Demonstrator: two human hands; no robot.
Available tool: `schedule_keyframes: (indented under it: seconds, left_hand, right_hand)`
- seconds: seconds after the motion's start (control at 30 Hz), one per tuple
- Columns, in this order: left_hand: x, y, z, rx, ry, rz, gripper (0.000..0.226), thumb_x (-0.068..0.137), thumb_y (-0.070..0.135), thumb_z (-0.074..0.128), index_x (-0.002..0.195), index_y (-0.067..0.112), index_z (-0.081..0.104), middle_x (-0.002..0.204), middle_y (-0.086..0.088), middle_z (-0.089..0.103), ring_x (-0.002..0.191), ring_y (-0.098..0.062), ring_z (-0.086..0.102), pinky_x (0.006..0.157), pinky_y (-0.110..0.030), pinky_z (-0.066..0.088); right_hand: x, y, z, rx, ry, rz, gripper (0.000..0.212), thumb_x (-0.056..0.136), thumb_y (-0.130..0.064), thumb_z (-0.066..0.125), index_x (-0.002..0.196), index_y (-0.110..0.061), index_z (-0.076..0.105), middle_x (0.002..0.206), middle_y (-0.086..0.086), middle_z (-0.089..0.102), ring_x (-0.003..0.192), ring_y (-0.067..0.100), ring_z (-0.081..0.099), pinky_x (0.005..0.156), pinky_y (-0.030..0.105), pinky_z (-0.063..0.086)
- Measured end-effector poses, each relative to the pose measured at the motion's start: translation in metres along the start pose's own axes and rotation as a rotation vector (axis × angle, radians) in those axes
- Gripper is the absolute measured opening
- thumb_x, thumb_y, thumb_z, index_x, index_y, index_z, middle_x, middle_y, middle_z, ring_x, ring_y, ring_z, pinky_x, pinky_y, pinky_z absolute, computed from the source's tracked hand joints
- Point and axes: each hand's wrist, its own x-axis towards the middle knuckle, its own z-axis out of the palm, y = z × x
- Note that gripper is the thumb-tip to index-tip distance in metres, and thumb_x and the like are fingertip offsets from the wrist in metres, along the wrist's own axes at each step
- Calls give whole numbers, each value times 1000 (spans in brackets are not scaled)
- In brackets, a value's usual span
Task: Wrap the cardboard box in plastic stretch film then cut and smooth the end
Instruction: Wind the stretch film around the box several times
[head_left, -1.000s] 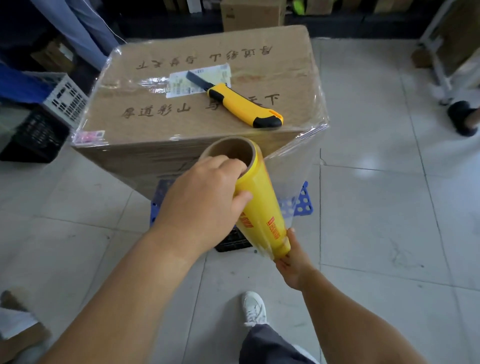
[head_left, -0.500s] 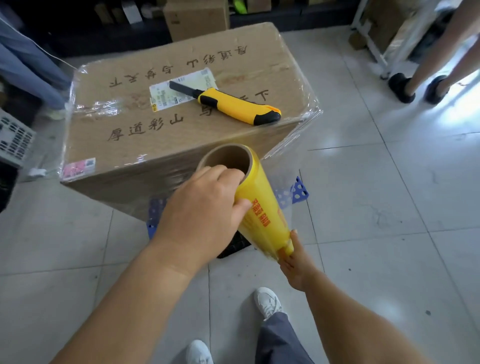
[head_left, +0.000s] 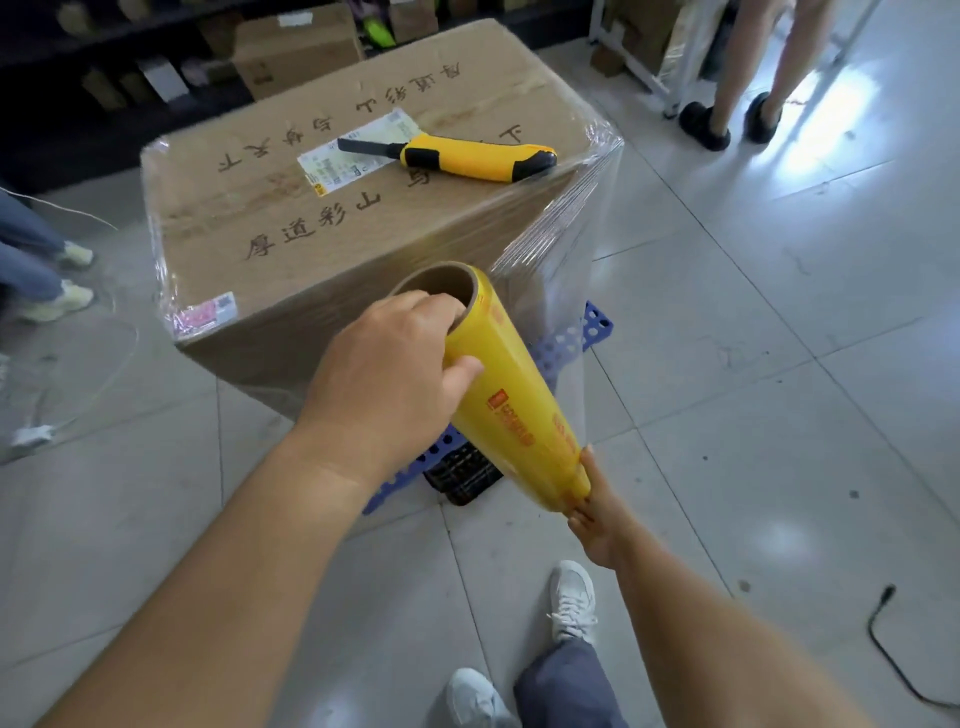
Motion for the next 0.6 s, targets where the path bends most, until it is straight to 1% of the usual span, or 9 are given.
schedule_keyframes:
  seconds: [0.07,0.13,0.2,0.27,0.33,0.4,0.47,0.5,0.6]
  left_hand:
    - [-7,-7,-3,2,-9,-2,30,82,35,62,108,19,58,102,0,60,97,-23,52,72,-31,36]
    - [-14,-14,-7,3,-13,-1,30,81,35,63,106,19,59,101,-2,61,95,-25,54,74,-35,41]
    - [-21,-20,-11,4,-15,0,29,81,35,64,105,18,60,100,-2,62,94,-26,54,75,-36,42]
    - [-28,-25,-15,14,-10,5,30,80,34,65,105,17,61,99,-3,62,93,-27,55,75,-37,44]
    - [-34,-29,-18,21,-13,6,31,79,34,66,104,17,61,98,-3,63,93,-27,56,75,-38,45]
    - [-39,-34,-21,15,-13,-2,30,79,34,66,103,18,61,98,-2,63,93,-26,56,76,-38,45]
    - [-43,-38,-23,12,-9,-27,29,79,34,65,104,20,61,98,0,63,93,-23,56,75,-36,44]
    - [-46,-40,-23,14,-10,-36,29,79,35,65,104,20,61,98,1,62,93,-22,55,75,-35,43]
    - [-52,-47,-25,21,-8,-33,29,79,34,65,104,20,61,98,1,62,93,-22,55,74,-34,42]
  right_hand:
    - [-7,16,7,19,0,-15,103,58,-87,52,137,-22,46,135,2,50,98,12,54,49,15,37]
    - [-16,27,13,35,-14,-16,111,53,-88,55,140,-19,43,116,1,53,66,8,53,37,14,35]
    - [-22,36,18,72,-28,-18,91,71,-79,52,137,-17,46,115,5,52,39,5,43,33,13,31]
    - [-25,46,22,98,-30,-15,81,78,-74,50,134,-16,49,115,7,54,34,4,41,33,13,29]
    - [-26,57,26,122,-27,-16,80,76,-74,53,132,-16,52,102,5,56,41,5,37,35,15,28]
    - [-32,63,31,142,-54,11,78,76,-72,54,129,-15,52,104,6,57,50,7,37,43,18,36]
    - [-35,69,35,153,-87,22,68,83,-66,51,129,-16,49,118,9,56,73,11,55,76,28,50]
    - [-37,71,37,151,-96,30,67,85,-64,49,132,-17,46,124,9,53,92,16,59,90,30,47]
    - [-40,79,50,145,-102,38,76,84,-64,50,141,-16,39,138,9,46,119,22,51,98,28,42]
